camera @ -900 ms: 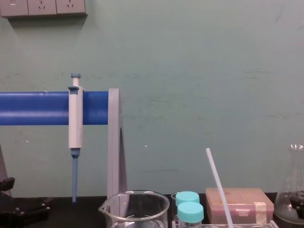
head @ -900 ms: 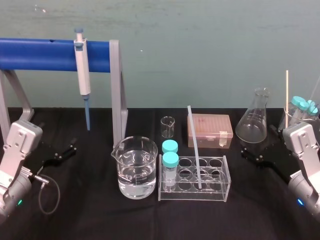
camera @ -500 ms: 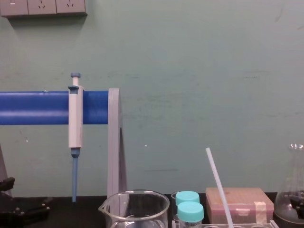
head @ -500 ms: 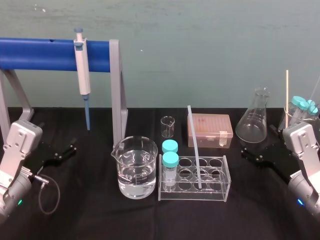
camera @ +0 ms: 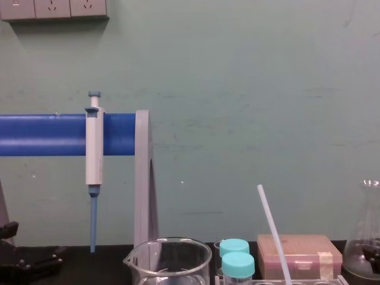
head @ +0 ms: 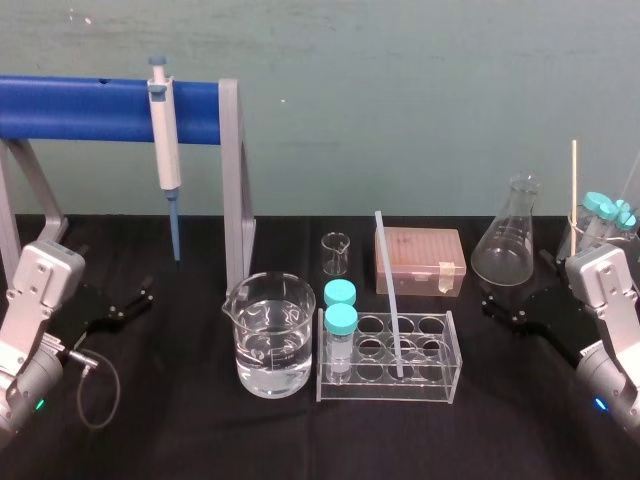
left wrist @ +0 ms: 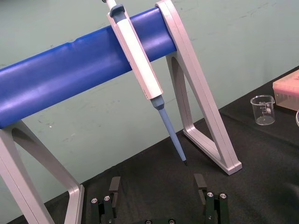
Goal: Pick up the stirring rod with one hand, then place it down.
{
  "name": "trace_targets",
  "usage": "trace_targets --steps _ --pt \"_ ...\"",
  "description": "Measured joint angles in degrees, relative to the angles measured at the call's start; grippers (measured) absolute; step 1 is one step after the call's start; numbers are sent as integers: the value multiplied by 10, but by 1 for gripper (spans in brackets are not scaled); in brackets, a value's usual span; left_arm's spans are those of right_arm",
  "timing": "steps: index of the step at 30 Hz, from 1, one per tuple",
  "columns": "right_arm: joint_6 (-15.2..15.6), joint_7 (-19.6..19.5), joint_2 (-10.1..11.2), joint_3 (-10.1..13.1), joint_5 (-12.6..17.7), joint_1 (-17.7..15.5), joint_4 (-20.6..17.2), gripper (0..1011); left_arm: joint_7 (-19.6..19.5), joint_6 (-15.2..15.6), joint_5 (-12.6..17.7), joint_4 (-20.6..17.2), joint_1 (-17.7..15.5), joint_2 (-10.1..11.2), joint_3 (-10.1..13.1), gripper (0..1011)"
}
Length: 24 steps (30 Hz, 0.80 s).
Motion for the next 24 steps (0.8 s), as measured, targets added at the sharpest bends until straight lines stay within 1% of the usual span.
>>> trace_targets --steps 24 --pt "0 0 0 0 0 0 0 1003 0 0 0 0 0 0 0 1000"
